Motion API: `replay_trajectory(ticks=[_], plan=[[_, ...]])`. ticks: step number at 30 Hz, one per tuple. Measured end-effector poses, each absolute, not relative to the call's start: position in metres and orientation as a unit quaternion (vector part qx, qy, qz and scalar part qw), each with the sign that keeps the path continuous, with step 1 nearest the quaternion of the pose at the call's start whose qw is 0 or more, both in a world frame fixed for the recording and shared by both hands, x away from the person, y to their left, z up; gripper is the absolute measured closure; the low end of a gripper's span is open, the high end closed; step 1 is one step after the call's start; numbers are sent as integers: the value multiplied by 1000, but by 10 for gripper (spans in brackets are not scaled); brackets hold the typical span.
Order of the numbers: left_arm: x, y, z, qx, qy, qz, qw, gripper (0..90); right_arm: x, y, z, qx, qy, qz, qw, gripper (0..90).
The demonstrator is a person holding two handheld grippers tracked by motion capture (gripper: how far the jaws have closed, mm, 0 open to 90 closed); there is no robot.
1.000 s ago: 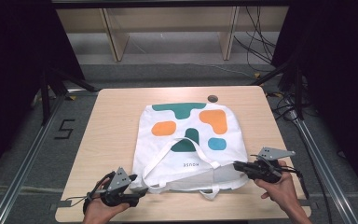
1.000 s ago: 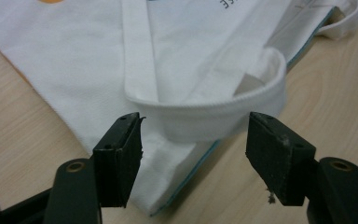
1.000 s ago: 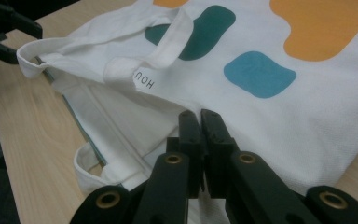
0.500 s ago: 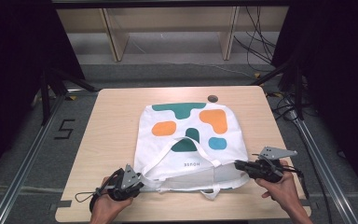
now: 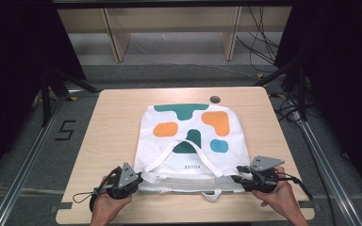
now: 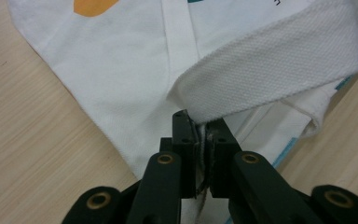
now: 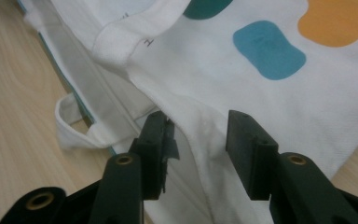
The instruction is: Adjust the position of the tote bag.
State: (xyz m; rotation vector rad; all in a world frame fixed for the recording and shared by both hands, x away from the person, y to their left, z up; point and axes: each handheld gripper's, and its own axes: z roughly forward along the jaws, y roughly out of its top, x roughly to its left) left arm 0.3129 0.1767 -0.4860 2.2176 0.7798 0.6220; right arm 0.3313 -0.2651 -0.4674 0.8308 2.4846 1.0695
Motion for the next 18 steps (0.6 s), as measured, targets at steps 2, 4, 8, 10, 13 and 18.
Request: replay_trajectory(ticks=[2, 4, 8, 10, 13, 18], plan=[[313, 178, -485, 853, 302, 237, 353, 840, 328, -258, -472, 276, 884, 330, 182, 537], [314, 179, -484, 853, 301, 238, 353, 840, 329, -257, -474, 271, 886, 323, 192, 537], [315, 180, -485, 854, 301, 237, 352, 836, 327, -258, -476, 262, 895, 290, 216, 801], [316, 180, -485, 852, 305, 232, 356, 829, 329, -265, -472, 273, 886, 314, 204, 865], [316, 181, -485, 853, 304, 236, 354, 793, 330, -267, -470, 279, 884, 322, 194, 877], [317, 182, -493, 855, 311, 251, 331, 636, 332, -269, -466, 281, 875, 345, 192, 879]])
